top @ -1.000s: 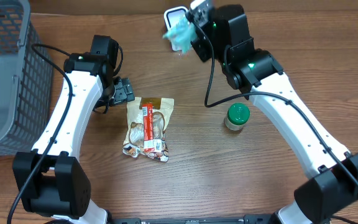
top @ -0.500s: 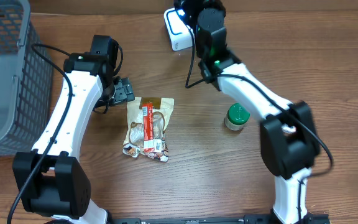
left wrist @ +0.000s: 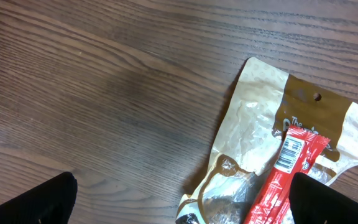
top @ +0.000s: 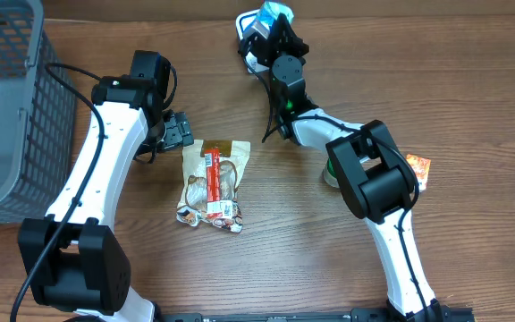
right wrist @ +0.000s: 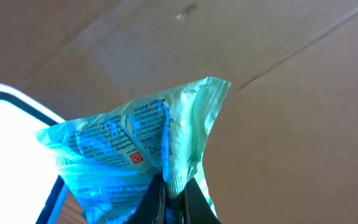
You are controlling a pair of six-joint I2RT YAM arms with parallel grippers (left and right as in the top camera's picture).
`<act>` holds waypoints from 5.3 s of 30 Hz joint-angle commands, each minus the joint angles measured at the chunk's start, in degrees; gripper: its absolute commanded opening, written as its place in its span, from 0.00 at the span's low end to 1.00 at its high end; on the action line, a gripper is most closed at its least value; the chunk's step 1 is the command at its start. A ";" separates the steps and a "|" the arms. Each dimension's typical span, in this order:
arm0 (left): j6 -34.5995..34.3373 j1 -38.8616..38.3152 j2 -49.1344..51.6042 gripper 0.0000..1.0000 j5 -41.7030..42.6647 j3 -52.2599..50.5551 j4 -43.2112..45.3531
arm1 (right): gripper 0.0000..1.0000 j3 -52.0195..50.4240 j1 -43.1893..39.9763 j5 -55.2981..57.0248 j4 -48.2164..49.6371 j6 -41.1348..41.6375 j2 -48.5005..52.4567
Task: Scan the item barcode
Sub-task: 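Lift the wipes pack and hold it at the scanner window, then carry the wipes pack right and drop it beside the tissue pack, then move the right gripper over the green-lidded jar and lower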
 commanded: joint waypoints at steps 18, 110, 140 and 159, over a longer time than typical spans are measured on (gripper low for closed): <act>0.04 0.20 0.07 1.00 -0.52 0.85 0.09 | 0.04 0.85 5.14 10.51 -2.62 2.25 -0.24; 0.04 -0.09 0.07 1.00 -0.37 0.85 0.09 | 0.88 -6.69 -14.08 -31.08 -122.75 70.51 -41.64; 0.04 -0.09 0.07 0.99 -0.37 0.85 0.09 | 0.66 -16.83 -11.26 -36.17 -112.02 71.08 -35.08; 0.02 -0.09 0.07 1.00 -0.37 0.85 0.09 | 0.80 -16.83 -2.64 -33.35 -106.29 76.78 -35.08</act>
